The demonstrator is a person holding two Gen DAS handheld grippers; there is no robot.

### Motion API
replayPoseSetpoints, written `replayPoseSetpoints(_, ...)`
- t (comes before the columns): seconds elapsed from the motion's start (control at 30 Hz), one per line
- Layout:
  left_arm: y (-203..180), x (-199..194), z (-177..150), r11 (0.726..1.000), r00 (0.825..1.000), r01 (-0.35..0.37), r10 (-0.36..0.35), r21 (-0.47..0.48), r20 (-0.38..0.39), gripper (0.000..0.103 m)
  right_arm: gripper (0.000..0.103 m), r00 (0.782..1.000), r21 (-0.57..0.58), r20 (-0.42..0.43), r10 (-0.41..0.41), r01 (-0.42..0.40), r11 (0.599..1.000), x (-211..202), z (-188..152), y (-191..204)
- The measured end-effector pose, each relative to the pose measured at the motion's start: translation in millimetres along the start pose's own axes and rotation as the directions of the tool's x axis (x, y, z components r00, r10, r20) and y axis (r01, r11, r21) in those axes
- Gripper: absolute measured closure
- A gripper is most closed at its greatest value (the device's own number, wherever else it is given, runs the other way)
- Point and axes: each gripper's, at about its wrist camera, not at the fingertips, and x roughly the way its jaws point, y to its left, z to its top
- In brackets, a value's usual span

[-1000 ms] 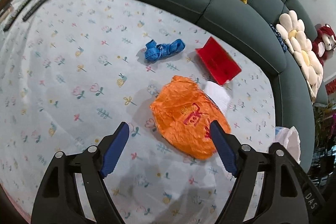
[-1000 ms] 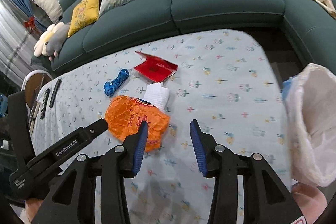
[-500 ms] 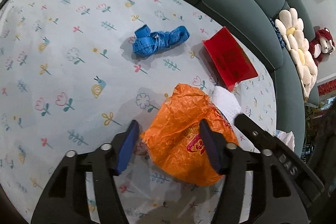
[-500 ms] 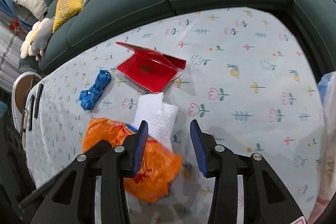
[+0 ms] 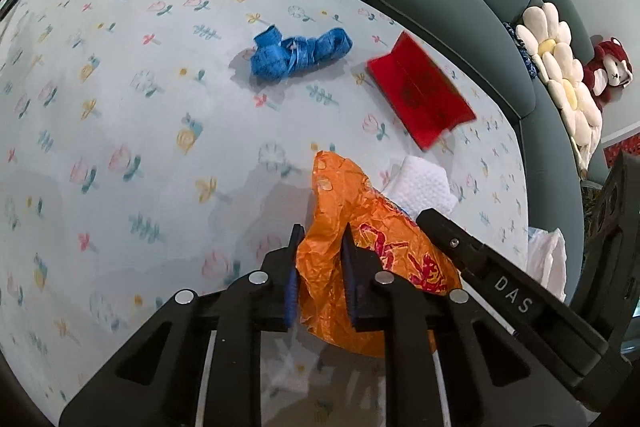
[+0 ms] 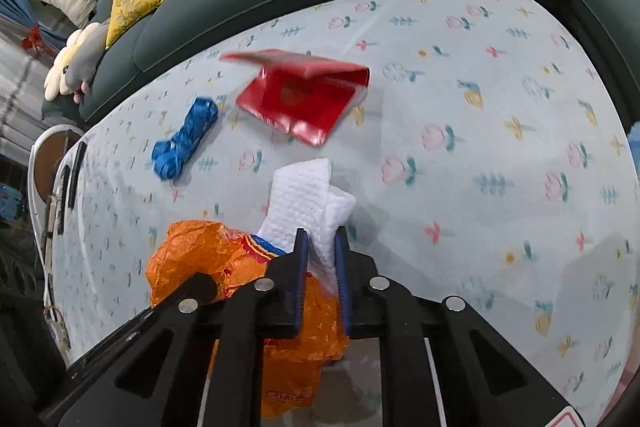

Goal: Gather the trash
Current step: 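Carry the orange bag and white tissue over the bin and open both grippers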

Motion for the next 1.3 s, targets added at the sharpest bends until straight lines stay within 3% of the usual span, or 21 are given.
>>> replayPoseSetpoints(0.23, -12.4, -21.5, -32.4, 1.0, 1.0, -0.006, 0.006, 0.03, 0.007, 0.087, 0.095, 0.999, 0.023, 0.03, 0.012, -0.013, 1.0, -36.4, -31.2, -15.6)
replayPoseSetpoints(0.47, -59.1, -58.0, -49.9, 0.992, 0.997, 0.013, -0.022, 0.125, 0.071, 0.087, 0.095, 0.99, 0.015, 0.137, 0.023, -0.025, 1.0, -100.4, -38.5, -29.8)
replayPoseSetpoints(0.67, -114.7, -101.6, -52.3, 0.977, 0.984, 0.039, -0.074, 0.209, 0.161, 0.087, 0.095, 0.96, 0.0, 0.278, -0.032, 0.033, 0.999, -171.5, -34.6, -49.1)
replayPoseSetpoints(0.87, -176.9, -130.6, -66.4, 0.944, 0.97, 0.035, -0.111, 0.329, 0.216, 0.087, 0.095, 0.927, 0.057, 0.373, -0.047, 0.027, 0.998, -227.8, -41.7, -93.2)
replayPoseSetpoints(1.3, -281.1, -123.3, -112.7, 0.865, 0.968, 0.039, -0.157, 0.5, 0.195, 0.087, 0.095, 0.871, 0.203, 0.479, -0.115, 0.017, 0.979, -303.5, -70.2, -198.1)
